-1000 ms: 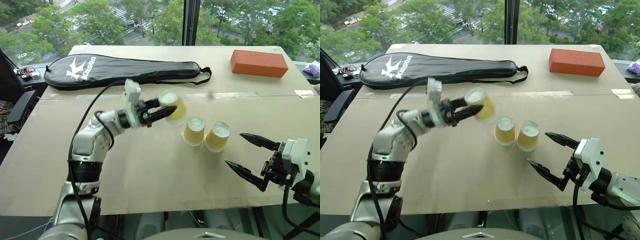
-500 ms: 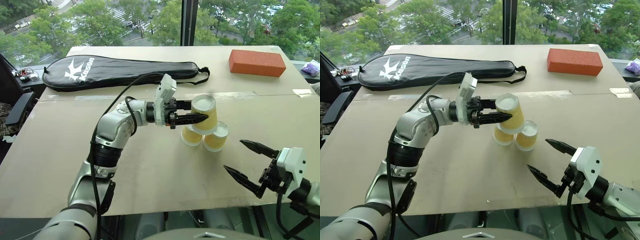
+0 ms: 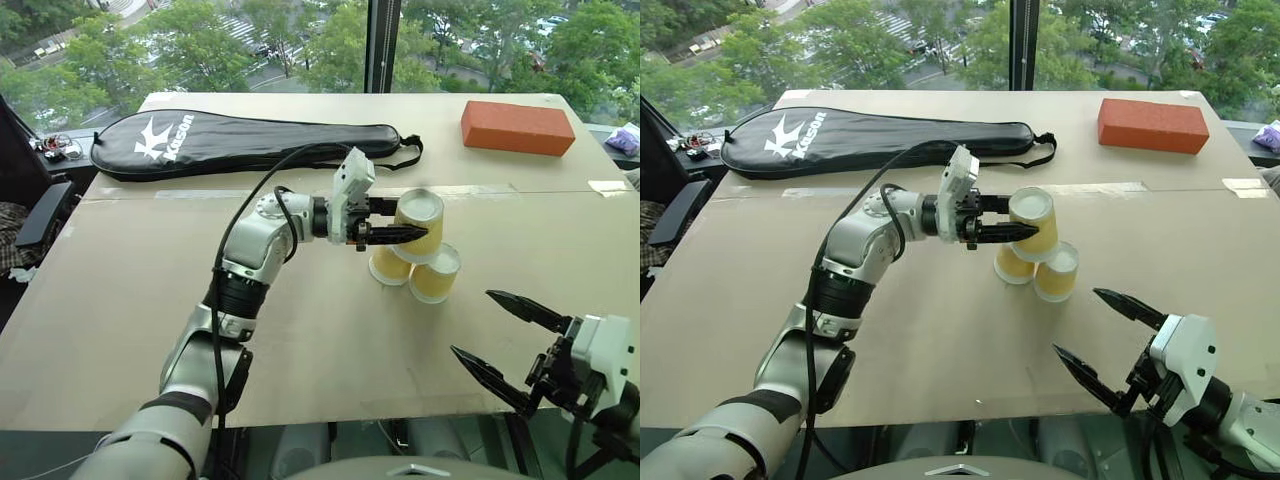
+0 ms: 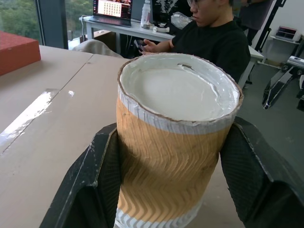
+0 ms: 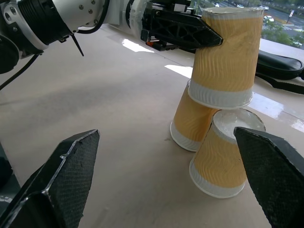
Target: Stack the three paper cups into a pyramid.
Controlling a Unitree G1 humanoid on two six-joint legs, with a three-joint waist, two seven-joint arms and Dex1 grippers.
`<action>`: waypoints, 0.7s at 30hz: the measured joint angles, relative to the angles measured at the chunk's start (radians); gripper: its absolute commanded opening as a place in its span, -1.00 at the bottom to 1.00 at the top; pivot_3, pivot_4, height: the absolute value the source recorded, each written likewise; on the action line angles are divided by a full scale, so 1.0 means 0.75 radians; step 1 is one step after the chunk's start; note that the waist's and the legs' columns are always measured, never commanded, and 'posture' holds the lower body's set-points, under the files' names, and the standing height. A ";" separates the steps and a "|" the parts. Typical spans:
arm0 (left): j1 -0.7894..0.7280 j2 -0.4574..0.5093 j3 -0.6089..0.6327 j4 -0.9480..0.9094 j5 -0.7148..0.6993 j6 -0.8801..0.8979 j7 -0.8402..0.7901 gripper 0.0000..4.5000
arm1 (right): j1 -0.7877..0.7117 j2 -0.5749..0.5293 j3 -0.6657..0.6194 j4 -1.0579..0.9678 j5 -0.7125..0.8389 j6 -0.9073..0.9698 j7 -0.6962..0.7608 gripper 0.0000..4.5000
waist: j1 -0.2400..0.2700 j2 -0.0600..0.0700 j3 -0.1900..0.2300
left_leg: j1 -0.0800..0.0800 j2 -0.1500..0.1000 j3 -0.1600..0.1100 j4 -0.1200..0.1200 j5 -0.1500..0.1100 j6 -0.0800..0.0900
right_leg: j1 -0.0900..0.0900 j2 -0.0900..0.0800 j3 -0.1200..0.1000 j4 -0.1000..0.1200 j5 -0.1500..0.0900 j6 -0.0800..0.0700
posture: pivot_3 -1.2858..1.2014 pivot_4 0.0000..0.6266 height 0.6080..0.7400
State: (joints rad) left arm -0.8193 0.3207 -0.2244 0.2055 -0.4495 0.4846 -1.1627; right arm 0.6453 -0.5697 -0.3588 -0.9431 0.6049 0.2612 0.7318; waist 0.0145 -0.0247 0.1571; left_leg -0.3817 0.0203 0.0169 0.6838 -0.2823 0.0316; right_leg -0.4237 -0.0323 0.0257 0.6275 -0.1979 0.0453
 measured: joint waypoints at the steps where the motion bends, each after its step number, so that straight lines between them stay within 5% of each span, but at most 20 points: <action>1: -0.004 -0.003 -0.002 0.002 0.004 0.000 0.000 0.05 | 0.004 0.001 -0.005 -0.001 0.000 -0.003 0.000 1.00 | 0.000 0.000 0.000 | 0.000 0.000 0.000 0.000 0.000 0.000 | 0.000 0.000 0.000 0.000 0.000 0.000 | 0.03 -0.52 1.00; 21: -0.002 -0.050 0.027 -0.036 0.039 0.105 0.049 0.05 | 0.061 0.028 -0.059 0.001 -0.017 -0.045 -0.003 1.00 | -0.001 0.000 0.000 | 0.002 -0.001 -0.002 0.000 0.000 0.000 | 0.003 -0.001 0.000 -0.001 0.000 0.000 | 0.03 -0.52 1.00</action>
State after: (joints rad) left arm -0.8210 0.2830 -0.2042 0.1787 -0.4201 0.5633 -1.1261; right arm 0.6909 -0.5485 -0.4033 -0.9423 0.5919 0.2276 0.7293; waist 0.0135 -0.0245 0.1569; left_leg -0.3805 0.0199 0.0154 0.6841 -0.2824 0.0317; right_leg -0.4216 -0.0328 0.0255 0.6271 -0.1980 0.0454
